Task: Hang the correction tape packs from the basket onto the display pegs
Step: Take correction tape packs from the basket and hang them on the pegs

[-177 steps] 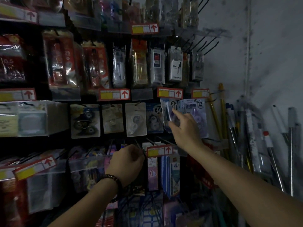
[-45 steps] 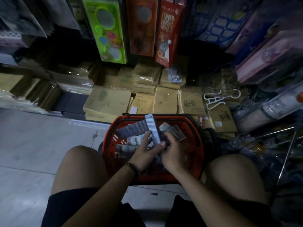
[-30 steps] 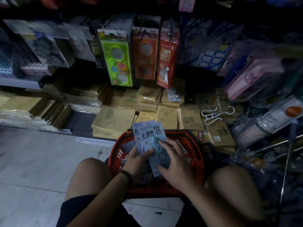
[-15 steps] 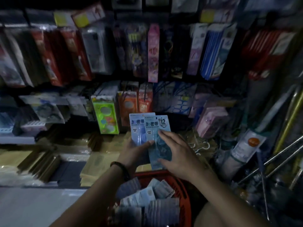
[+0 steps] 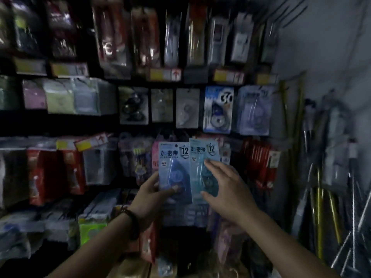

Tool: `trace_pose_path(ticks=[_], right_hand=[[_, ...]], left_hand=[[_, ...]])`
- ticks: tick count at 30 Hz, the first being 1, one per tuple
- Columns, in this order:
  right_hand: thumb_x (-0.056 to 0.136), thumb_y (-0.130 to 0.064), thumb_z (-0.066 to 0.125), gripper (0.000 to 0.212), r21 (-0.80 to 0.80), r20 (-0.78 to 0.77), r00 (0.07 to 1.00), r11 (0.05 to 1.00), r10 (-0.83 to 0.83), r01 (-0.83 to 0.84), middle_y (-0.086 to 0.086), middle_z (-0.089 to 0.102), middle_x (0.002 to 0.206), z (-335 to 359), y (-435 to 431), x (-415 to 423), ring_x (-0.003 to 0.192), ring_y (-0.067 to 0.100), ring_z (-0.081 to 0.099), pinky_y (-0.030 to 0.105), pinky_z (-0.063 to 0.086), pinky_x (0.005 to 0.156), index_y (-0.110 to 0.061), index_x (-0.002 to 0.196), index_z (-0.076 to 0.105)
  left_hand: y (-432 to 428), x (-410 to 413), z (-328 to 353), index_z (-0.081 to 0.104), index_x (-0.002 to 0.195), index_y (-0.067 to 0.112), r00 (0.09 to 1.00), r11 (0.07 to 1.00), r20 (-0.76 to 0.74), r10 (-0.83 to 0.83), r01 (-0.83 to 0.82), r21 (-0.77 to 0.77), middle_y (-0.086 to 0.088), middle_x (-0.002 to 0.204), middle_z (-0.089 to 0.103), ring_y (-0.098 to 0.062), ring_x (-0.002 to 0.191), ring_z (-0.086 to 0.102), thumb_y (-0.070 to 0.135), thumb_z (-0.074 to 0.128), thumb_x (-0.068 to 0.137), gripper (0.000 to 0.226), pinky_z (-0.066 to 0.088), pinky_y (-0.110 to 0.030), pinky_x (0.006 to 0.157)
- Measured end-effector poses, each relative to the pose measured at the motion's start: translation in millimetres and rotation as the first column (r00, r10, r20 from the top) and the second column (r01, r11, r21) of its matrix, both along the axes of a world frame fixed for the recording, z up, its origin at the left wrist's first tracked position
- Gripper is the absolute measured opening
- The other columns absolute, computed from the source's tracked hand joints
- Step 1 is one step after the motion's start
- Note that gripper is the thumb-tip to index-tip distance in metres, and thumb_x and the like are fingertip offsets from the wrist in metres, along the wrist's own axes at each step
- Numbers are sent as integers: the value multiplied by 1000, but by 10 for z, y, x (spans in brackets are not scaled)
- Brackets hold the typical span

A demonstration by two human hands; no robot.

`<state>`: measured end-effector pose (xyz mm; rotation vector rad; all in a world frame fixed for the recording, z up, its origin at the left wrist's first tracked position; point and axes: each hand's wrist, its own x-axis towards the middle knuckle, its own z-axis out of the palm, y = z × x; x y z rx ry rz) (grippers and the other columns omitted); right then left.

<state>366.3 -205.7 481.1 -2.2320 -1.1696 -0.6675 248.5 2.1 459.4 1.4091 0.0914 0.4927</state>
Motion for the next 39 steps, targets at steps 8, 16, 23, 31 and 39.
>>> trace_pose_path(ticks=[8, 16, 23, 31, 39], right_hand=[[93, -46, 72, 88, 50, 114, 974, 980, -195, 191, -18, 26, 162, 747, -520, 654, 148, 13, 27, 37, 38, 119, -34, 165, 22], [95, -37, 73, 87, 97, 88, 948, 950, -307, 298, -13, 20, 164, 1067, -829, 1287, 149, 17, 28, 42, 41, 118, -32, 164, 20], [98, -31, 68, 84, 132, 101, 921, 922, -376, 363, -8, 13, 167, 1177, -748, 1627, 152, 21, 25, 48, 46, 113, -31, 164, 17], [100, -29, 66, 83, 165, 136, 900, 905, -414, 392, -8, 4, 169, 1341, -628, 1835, 154, 22, 22, 45, 46, 114, -30, 165, 14], [99, -23, 66, 86, 166, 187, 895, 911, -404, 377, -5, 3, 169, 1312, -678, 1921, 155, 24, 18, 46, 43, 117, -29, 166, 12]], left_hand=[[-242, 588, 856, 69, 125, 19, 999, 983, 52, -6, -4, 186, -10, 118, 79, -30, 108, 77, -2, 76, 89, 42, 61, -59, 94], [-457, 1131, 1297, 72, 115, 20, 997, 953, 74, 22, -43, 299, -15, 107, 80, -47, 103, 74, 1, 81, 88, 35, 57, -72, 87], [-532, 1361, 1468, 71, 120, 20, 997, 931, 75, 14, -40, 364, -7, 107, 81, -29, 96, 80, 3, 81, 87, 39, 63, -60, 86], [-571, 1490, 1517, 70, 117, 30, 998, 896, 67, -1, -29, 443, 2, 104, 81, -20, 93, 80, 9, 81, 88, 38, 66, -47, 81], [-585, 1523, 1533, 70, 115, 31, 998, 912, 70, -3, -26, 410, 2, 103, 81, -14, 88, 80, 5, 79, 89, 39, 66, -35, 70]])
